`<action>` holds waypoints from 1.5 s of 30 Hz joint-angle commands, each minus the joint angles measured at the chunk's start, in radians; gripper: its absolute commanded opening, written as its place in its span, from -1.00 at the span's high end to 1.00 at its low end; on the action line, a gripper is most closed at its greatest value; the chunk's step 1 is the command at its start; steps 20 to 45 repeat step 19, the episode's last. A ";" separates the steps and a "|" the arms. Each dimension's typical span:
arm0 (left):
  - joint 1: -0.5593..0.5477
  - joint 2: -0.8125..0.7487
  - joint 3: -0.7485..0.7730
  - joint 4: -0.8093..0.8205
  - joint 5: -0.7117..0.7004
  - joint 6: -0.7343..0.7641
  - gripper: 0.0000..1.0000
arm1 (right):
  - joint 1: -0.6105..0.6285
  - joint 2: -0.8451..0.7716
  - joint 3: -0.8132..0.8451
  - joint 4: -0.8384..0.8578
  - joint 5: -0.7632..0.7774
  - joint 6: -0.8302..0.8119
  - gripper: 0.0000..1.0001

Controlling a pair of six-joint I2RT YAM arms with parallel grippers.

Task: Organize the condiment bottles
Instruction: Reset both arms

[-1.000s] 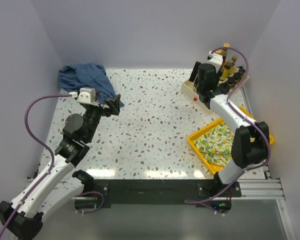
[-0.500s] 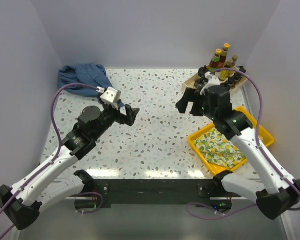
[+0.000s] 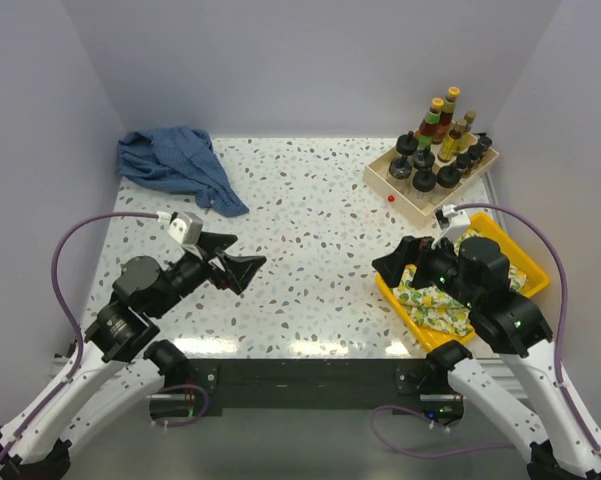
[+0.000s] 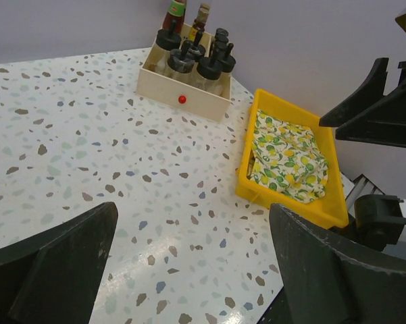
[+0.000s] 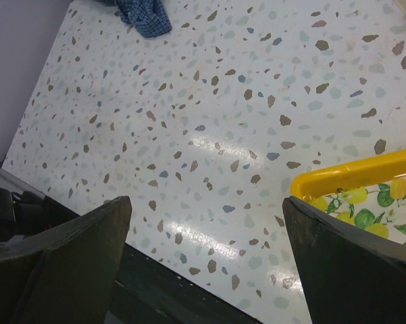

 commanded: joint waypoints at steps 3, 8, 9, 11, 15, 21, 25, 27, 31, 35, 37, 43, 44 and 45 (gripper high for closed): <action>-0.002 -0.047 -0.020 -0.040 0.009 -0.015 -1.00 | -0.001 -0.016 0.021 0.001 -0.054 0.001 -0.97; -0.002 -0.058 -0.008 -0.066 0.004 0.005 -1.00 | -0.001 -0.013 0.044 -0.004 -0.036 0.017 -0.97; -0.002 -0.064 -0.008 -0.066 0.001 0.007 -1.00 | -0.001 -0.014 0.046 0.001 -0.036 0.021 -0.97; -0.001 -0.064 -0.006 -0.069 0.003 0.005 -1.00 | -0.001 -0.016 0.054 0.007 -0.034 0.022 -0.97; -0.001 -0.064 0.000 -0.068 0.019 0.001 -1.00 | -0.001 -0.013 0.067 0.001 -0.021 0.024 -0.97; -0.002 -0.072 0.011 -0.081 0.012 0.001 -1.00 | -0.002 -0.013 0.066 0.016 -0.018 0.028 -0.97; -0.002 -0.072 0.011 -0.081 0.012 0.001 -1.00 | -0.002 -0.013 0.066 0.016 -0.018 0.028 -0.97; -0.002 -0.072 0.011 -0.081 0.012 0.001 -1.00 | -0.002 -0.013 0.066 0.016 -0.018 0.028 -0.97; -0.002 -0.072 0.011 -0.081 0.012 0.001 -1.00 | -0.002 -0.013 0.066 0.016 -0.018 0.028 -0.97; -0.002 -0.072 0.011 -0.081 0.012 0.001 -1.00 | -0.002 -0.013 0.066 0.016 -0.018 0.028 -0.97; -0.002 -0.072 0.011 -0.081 0.012 0.001 -1.00 | -0.002 -0.013 0.066 0.016 -0.018 0.028 -0.97; -0.002 -0.072 0.011 -0.081 0.012 0.001 -1.00 | -0.002 -0.013 0.066 0.016 -0.018 0.028 -0.97; -0.002 -0.072 0.011 -0.081 0.012 0.001 -1.00 | -0.002 -0.013 0.066 0.016 -0.018 0.028 -0.97; -0.002 -0.072 0.011 -0.081 0.012 0.001 -1.00 | -0.002 -0.013 0.066 0.016 -0.018 0.028 -0.97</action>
